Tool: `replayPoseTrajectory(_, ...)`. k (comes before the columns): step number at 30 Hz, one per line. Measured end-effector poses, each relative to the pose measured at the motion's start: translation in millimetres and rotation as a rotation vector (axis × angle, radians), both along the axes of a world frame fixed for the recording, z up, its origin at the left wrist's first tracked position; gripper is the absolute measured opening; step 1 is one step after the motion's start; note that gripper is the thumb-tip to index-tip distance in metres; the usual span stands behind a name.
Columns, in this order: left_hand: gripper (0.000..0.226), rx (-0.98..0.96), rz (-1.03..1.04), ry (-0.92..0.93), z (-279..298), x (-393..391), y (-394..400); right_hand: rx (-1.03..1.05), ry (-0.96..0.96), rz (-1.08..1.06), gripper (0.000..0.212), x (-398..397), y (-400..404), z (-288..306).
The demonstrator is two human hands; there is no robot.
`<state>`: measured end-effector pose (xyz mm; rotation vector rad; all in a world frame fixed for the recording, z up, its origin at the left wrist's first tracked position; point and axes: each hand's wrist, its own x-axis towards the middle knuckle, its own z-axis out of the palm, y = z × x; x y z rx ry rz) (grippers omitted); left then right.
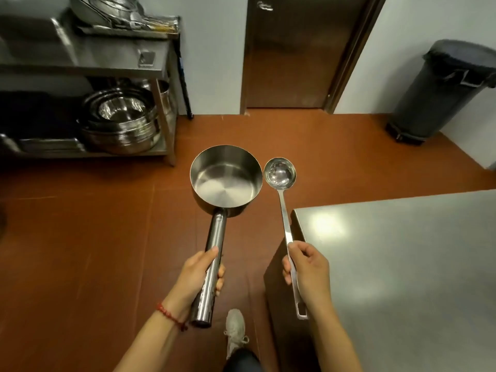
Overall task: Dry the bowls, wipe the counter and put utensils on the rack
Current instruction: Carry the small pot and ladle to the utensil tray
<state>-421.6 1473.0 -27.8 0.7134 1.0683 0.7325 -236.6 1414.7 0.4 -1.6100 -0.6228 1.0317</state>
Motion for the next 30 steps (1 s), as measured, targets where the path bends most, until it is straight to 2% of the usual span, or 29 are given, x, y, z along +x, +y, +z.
replayPoseTrajectory(8, 0.020, 0.006, 0.105, 0.018, 30, 20, 164, 0.014, 0.076, 0.087, 0.012, 34, 190, 24)
replayPoseTrajectory(14, 0.022, 0.006, 0.160, 0.008, 28, 17, 283, 0.012, 0.106, 0.147, 0.013, 34, 319, 20)
replayPoseTrajectory(30, 0.022, -0.020, 0.150, -0.008, 30, 33, 643, 0.037, 0.131, 0.119, 0.013, 56, 670, 8)
